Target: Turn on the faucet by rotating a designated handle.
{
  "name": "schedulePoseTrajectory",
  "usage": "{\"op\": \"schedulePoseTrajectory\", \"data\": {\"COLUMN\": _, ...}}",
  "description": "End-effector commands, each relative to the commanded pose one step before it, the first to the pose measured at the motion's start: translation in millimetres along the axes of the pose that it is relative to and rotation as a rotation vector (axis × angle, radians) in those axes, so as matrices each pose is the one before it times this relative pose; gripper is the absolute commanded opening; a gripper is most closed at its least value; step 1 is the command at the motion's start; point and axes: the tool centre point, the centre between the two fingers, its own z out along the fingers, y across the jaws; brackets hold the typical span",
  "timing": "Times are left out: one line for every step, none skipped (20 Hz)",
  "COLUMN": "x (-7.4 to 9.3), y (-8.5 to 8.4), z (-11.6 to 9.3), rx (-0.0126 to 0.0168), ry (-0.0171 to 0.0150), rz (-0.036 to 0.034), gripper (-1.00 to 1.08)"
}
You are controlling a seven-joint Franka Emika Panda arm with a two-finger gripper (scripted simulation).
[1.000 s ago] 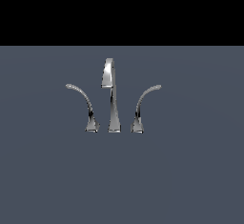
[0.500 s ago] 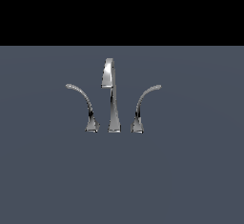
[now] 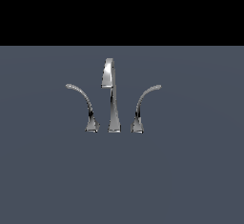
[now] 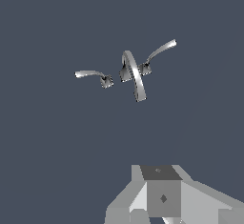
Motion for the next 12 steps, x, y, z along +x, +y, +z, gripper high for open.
{"op": "schedulePoseTrajectory", "data": {"x": 2.05, "y": -10.34, "z": 12.33, "rx": -0.00236, "ry": -0.00171, "rz": 0.05574, "gripper": -1.00}}
{"op": "schedulePoseTrajectory", "data": {"x": 0.84, "y": -4.14, "z": 4.83, "rx": -0.00103, "ry": -0.00072, "rz": 0.02167, "gripper": -1.00}}
{"op": "schedulePoseTrajectory", "data": {"x": 0.84, "y": -4.15, "z": 4.83, "rx": -0.00102, "ry": -0.00072, "rz": 0.02167, "gripper": -1.00}}
{"op": "schedulePoseTrajectory", "data": {"x": 0.84, "y": -4.16, "z": 4.83, "rx": -0.00100, "ry": -0.00073, "rz": 0.02165, "gripper": -1.00}}
{"op": "schedulePoseTrajectory", "data": {"x": 0.85, "y": -4.16, "z": 4.83, "rx": -0.00099, "ry": -0.00074, "rz": 0.02165, "gripper": -1.00}}
{"op": "schedulePoseTrajectory", "data": {"x": 0.85, "y": -4.17, "z": 4.83, "rx": -0.00098, "ry": -0.00075, "rz": 0.02162, "gripper": -1.00}}
{"op": "schedulePoseTrajectory", "data": {"x": 0.85, "y": -4.18, "z": 4.82, "rx": -0.00097, "ry": -0.00076, "rz": 0.02159, "gripper": -1.00}}
{"op": "schedulePoseTrajectory", "data": {"x": 0.86, "y": -4.18, "z": 4.81, "rx": -0.00095, "ry": -0.00076, "rz": 0.02157, "gripper": -1.00}}
{"op": "schedulePoseTrajectory", "data": {"x": 0.86, "y": -4.18, "z": 4.81, "rx": -0.00094, "ry": -0.00077, "rz": 0.02153, "gripper": -1.00}}
{"op": "schedulePoseTrajectory", "data": {"x": 0.87, "y": -4.18, "z": 4.80, "rx": -0.00093, "ry": -0.00078, "rz": 0.02148, "gripper": -1.00}}
{"op": "schedulePoseTrajectory", "data": {"x": 0.87, "y": -4.17, "z": 4.78, "rx": -0.00092, "ry": -0.00079, "rz": 0.02143, "gripper": -1.00}}
{"op": "schedulePoseTrajectory", "data": {"x": 0.87, "y": -4.17, "z": 4.77, "rx": -0.00090, "ry": -0.00079, "rz": 0.02136, "gripper": -1.00}}
